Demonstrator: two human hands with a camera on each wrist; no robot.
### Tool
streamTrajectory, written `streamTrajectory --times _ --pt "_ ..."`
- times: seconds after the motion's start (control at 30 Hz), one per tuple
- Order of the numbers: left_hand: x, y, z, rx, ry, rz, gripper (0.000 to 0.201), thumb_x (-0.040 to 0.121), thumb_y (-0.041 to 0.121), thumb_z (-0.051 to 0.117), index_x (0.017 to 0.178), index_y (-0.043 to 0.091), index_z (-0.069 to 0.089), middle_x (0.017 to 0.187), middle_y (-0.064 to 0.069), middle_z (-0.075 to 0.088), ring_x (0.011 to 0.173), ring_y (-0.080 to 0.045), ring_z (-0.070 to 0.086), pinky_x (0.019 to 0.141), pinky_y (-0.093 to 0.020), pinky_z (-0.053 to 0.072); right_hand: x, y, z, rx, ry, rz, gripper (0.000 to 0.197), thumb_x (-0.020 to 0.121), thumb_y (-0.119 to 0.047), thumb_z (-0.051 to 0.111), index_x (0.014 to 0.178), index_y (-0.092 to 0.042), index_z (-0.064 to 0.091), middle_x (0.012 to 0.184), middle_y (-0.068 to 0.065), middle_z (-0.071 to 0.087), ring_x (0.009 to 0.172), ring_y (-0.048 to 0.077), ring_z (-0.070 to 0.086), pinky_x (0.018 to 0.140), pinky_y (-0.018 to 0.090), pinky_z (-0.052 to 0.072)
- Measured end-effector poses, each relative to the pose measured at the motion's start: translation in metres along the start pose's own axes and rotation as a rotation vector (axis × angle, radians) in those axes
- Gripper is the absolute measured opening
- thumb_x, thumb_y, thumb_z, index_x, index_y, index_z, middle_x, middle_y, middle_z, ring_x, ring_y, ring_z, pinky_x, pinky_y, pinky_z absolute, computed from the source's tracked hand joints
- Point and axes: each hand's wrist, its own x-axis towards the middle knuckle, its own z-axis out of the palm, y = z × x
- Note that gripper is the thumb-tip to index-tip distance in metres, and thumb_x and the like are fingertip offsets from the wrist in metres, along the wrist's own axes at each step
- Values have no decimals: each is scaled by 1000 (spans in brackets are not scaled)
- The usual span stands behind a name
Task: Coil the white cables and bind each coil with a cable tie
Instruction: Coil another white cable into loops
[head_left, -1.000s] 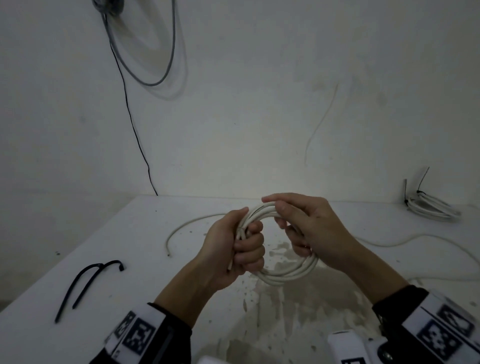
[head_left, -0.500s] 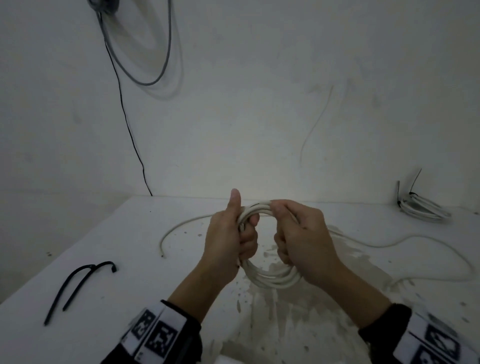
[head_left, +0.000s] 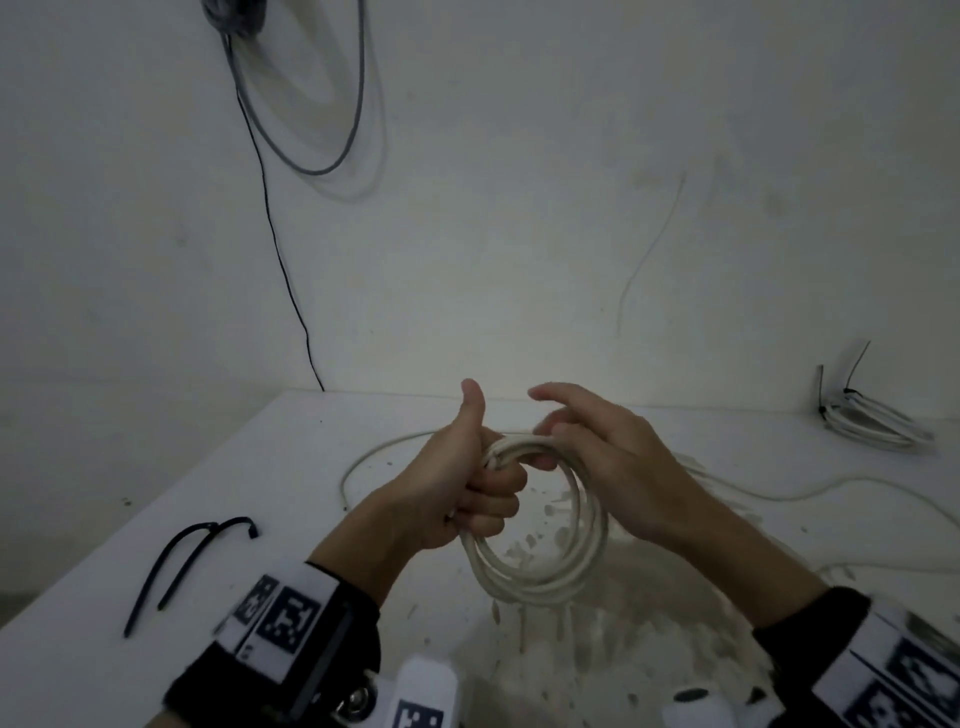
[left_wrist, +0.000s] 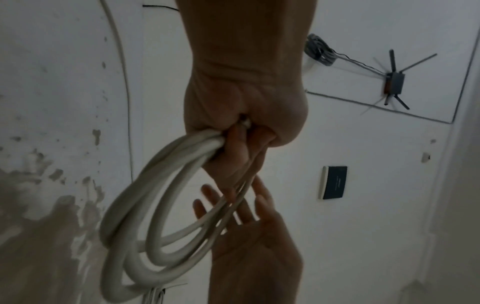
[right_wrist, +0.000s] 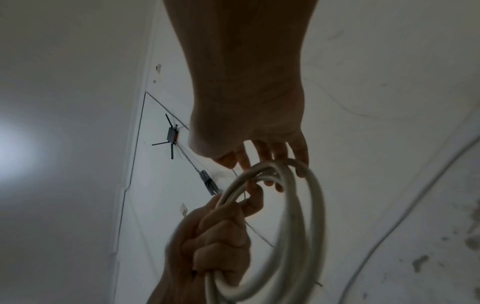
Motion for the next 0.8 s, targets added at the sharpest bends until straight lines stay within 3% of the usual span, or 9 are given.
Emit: streamTrajectory --times 0.1,0.2,0.3,0.43,0.53,0.6,0.73,0.77,0.8 --pt "-5 3 1 117 18 -37 82 86 69 2 41 17 47 37 7 22 30 -4 15 34 -11 13 1 -7 10 -70 -39 -199 22 87 -29 58 108 -28 67 89 -6 66 77 4 61 69 14 46" --pt "-6 9 0 192 177 -44 74 86 70 3 47 15 34 38 5 26 30 -6 18 32 -12 16 5 -6 22 -252 -3 -289 18 85 -33 61 95 -20 68 85 -2 64 76 3 57 66 10 41" --pt "-4 13 -4 371 282 -5 74 86 68 -2 52 12 33 38 4 30 31 -7 21 33 -15 19 10 -13 29 -187 -38 -117 23 89 -36 56 85 -15 61 77 -3 63 66 7 55 57 17 42" --pt "-7 15 -4 458 310 -18 75 86 67 -3 49 12 32 36 4 33 31 -8 23 33 -16 20 16 -22 28 -22 -345 113 33 96 -38 44 86 -9 57 64 -2 50 47 9 47 47 23 40" --pt "-10 14 -2 466 281 -50 78 83 70 -5 56 11 38 36 5 33 34 -8 23 34 -15 20 18 -23 24 256 -481 224 36 93 -36 49 79 -3 52 51 0 39 37 12 40 39 23 37" --pt "-12 13 0 484 287 -56 82 82 71 -7 63 10 45 35 5 34 33 -8 24 34 -15 22 18 -24 23 318 -524 260 37 87 -39 53 78 -2 53 45 0 36 34 13 38 37 22 36" --pt "-12 9 3 568 389 -42 96 81 72 -9 50 6 54 36 2 41 28 -8 31 35 -16 27 19 -24 25 319 -522 327 44 89 -39 53 66 -2 53 42 2 34 32 14 35 37 21 33" --pt "-11 8 4 582 426 -30 99 81 72 -8 57 4 60 38 1 42 27 -7 32 35 -16 27 19 -23 26 342 -506 340 43 88 -38 54 63 -3 53 42 1 33 32 13 33 36 19 30" --pt "-10 8 4 596 460 -17 105 80 73 -7 78 -1 66 41 -1 43 26 -7 33 34 -15 28 18 -23 27 370 -491 342 42 85 -39 56 62 -4 53 42 0 32 32 12 31 36 17 28"
